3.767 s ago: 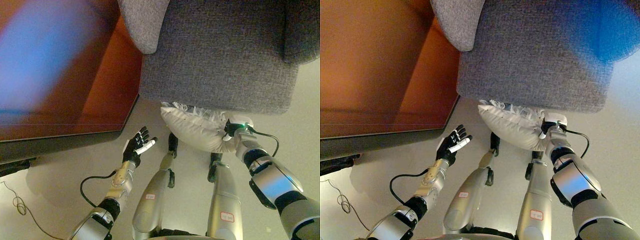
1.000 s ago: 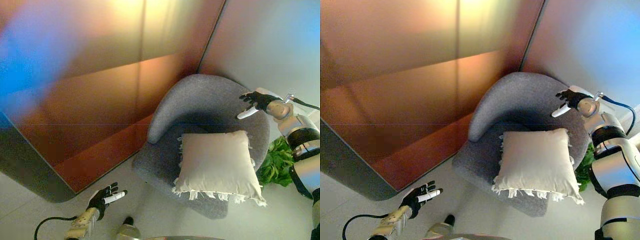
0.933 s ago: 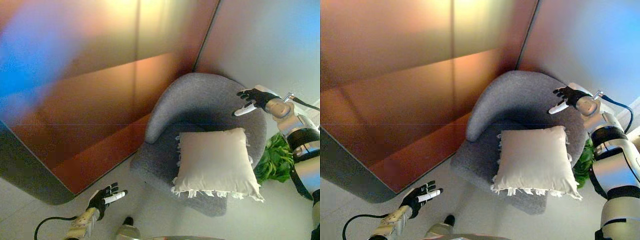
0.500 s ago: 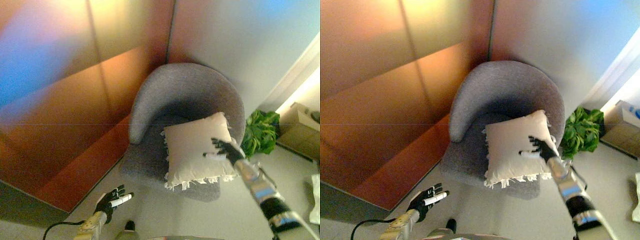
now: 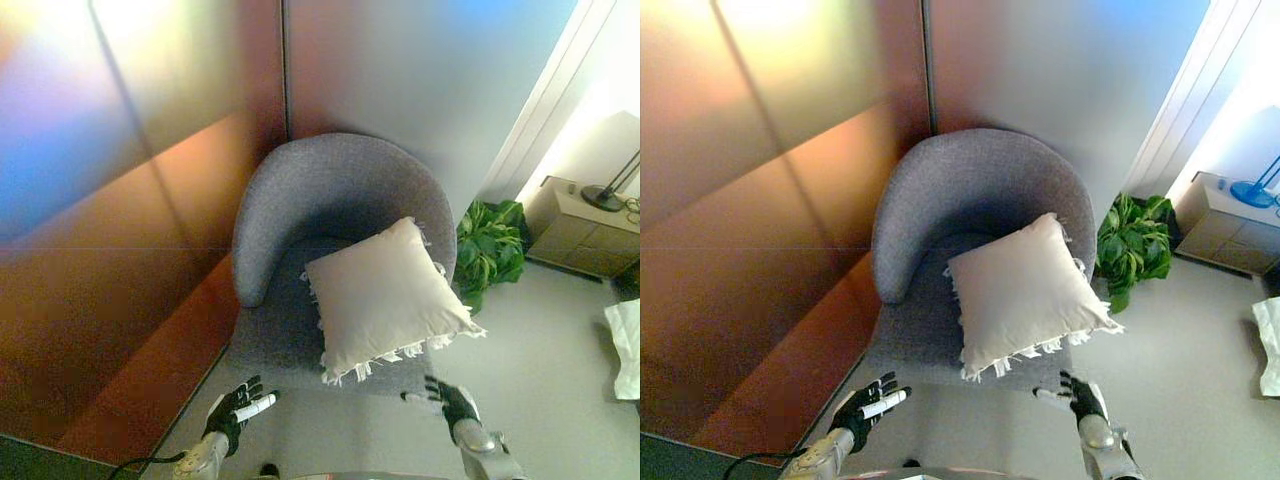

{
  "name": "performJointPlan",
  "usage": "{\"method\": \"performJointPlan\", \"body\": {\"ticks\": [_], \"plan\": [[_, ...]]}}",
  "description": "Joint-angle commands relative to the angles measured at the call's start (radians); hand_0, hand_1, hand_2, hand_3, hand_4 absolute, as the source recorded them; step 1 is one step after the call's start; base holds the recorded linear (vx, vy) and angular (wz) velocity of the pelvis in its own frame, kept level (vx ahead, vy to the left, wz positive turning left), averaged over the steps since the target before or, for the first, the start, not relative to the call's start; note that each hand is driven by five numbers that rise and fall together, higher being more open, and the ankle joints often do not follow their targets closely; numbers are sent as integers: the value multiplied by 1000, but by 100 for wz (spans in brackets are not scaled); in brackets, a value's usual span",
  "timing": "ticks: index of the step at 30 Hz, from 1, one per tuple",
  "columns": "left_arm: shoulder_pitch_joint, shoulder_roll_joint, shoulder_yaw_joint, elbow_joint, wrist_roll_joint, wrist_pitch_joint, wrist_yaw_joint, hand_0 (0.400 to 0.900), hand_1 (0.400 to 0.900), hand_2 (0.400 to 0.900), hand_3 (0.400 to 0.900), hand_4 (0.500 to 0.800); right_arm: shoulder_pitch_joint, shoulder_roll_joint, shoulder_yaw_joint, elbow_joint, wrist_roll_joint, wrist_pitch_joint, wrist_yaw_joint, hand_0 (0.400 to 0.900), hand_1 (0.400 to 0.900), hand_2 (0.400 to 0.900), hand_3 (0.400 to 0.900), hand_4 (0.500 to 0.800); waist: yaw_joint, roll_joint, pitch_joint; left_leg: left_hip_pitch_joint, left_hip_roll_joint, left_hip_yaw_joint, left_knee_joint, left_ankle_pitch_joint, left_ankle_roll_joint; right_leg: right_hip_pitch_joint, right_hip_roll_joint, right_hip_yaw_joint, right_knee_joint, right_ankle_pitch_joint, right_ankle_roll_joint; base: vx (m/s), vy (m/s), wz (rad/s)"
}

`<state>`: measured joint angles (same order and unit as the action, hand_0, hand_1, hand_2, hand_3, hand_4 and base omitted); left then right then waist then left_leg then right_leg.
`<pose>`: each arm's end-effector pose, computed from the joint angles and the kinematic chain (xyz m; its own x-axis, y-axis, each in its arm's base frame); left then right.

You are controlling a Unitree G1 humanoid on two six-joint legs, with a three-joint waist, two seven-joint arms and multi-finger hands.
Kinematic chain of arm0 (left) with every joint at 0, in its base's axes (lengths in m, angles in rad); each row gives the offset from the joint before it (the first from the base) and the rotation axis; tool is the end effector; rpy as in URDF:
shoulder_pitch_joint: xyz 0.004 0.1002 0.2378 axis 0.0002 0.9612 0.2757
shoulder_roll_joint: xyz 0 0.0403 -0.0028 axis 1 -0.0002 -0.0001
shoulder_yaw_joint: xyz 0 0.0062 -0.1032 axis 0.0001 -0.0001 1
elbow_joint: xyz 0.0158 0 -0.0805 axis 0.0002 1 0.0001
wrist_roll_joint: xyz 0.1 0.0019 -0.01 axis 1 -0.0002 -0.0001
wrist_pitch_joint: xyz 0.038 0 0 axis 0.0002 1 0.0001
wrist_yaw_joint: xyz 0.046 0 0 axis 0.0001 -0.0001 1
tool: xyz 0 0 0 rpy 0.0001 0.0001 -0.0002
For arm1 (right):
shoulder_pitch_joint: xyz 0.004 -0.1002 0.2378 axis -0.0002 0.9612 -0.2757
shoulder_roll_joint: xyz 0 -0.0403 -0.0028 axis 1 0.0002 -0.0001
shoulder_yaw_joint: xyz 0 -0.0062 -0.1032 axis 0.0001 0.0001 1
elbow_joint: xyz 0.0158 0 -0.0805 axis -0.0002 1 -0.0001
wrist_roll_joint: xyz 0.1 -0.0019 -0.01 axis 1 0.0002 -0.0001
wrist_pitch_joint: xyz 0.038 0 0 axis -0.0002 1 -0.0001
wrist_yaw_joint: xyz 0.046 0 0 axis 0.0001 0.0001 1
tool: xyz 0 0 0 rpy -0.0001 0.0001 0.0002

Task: Pick up the pillow and put it on the sofa.

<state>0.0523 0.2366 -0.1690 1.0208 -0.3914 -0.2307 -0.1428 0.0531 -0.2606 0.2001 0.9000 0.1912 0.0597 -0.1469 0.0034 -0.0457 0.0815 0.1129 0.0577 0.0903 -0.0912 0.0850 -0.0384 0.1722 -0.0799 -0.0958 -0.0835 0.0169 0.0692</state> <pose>0.0959 0.2151 -0.1018 0.6739 0.0078 -0.7387 -0.0822 0.9945 -0.0645 0.1034 -0.2128 -0.0991 0.5173 -0.2414 -0.8210 0.0339 0.9644 -0.2622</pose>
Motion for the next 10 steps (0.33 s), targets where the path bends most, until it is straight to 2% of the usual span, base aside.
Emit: {"method": "performJointPlan", "body": {"ticks": [1, 4, 10], "plan": [[-104, -2, -19, 69, -28, -112, -22, 900, 900, 900, 900, 800, -85, 0, -23, 129, 59, -83, -12, 900, 900, 900, 900, 800, 2, 1, -13, 34, -36, -5, 13, -138, 20, -45, 14, -17, 95, -49, 27, 1, 10, -4], [-111, -3, -20, 95, -31, -122, -37, 900, 900, 900, 900, 800, -94, 15, -39, 235, 77, -78, 18, 900, 900, 900, 900, 800, 7, 6, -20, 38, -38, -9, 12, -139, 21, -40, 14, -17, 92, -50, 26, 0, 0, 0], [-114, -1, -19, 116, -36, -131, -56, 900, 900, 900, 900, 800, -104, 21, -49, 295, 89, -80, 16, 900, 900, 900, 900, 800, 9, 14, -31, 42, -44, -16, 14, -140, 24, -36, 19, -11, 93, -53, 23, 3, 5, -1]]}}
